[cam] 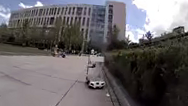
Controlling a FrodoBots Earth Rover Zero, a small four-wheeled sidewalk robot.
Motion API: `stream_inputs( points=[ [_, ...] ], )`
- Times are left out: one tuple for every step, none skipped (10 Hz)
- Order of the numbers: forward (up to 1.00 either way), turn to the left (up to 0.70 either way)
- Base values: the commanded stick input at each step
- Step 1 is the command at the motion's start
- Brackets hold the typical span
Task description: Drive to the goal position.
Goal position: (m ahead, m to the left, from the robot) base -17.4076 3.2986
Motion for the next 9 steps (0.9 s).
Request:
stream_inputs(
  points=[
    [0.05,0.01],
    [0.05,0.01],
    [0.05,0.01],
    [0.05,0.01],
    [0.05,0.03],
    [0.05,0.01],
    [0.05,0.01],
    [0.06,0.01],
    [0.05,0.01]
  ],
)
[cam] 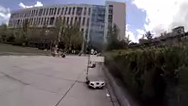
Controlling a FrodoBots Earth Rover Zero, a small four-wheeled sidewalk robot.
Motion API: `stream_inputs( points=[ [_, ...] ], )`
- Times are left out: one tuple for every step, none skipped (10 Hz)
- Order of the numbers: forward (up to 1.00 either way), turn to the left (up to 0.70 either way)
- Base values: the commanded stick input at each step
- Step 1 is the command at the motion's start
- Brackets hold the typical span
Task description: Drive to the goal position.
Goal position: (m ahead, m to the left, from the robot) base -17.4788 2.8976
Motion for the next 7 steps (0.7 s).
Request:
stream_inputs(
  points=[
    [0.05,0.01],
    [0.05,0.01],
    [0.05,0.01],
    [0.05,0.01],
    [0.05,0.01],
    [0.05,0.01],
    [0.05,0.0]
  ],
)
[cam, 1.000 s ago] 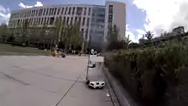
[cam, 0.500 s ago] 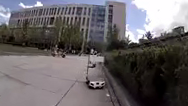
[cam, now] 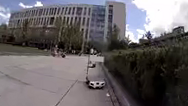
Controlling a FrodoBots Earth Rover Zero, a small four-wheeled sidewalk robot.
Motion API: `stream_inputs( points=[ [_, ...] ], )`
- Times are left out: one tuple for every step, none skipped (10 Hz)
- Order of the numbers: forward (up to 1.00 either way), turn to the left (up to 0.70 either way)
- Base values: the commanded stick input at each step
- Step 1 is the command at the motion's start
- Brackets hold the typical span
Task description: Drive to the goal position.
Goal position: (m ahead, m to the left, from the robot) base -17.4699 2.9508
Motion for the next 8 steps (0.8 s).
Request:
stream_inputs(
  points=[
    [0.05,0.0],
    [0.05,0.0],
    [0.05,0.0],
    [0.05,0.01],
    [0.05,0.01],
    [0.05,0.01],
    [0.05,0.01],
    [0.05,0.01]
  ],
)
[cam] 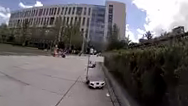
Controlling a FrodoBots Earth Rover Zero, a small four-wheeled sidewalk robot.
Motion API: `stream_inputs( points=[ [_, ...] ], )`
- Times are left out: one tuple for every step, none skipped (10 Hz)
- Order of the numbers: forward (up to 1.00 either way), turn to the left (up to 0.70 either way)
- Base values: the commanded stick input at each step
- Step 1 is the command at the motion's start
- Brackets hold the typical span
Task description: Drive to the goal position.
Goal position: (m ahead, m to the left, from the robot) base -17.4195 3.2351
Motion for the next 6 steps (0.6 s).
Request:
stream_inputs(
  points=[
    [0.05,0.01],
    [0.05,0.02],
    [0.05,0.04],
    [0.05,0.02],
    [0.05,0.01],
    [0.05,0.01]
  ],
)
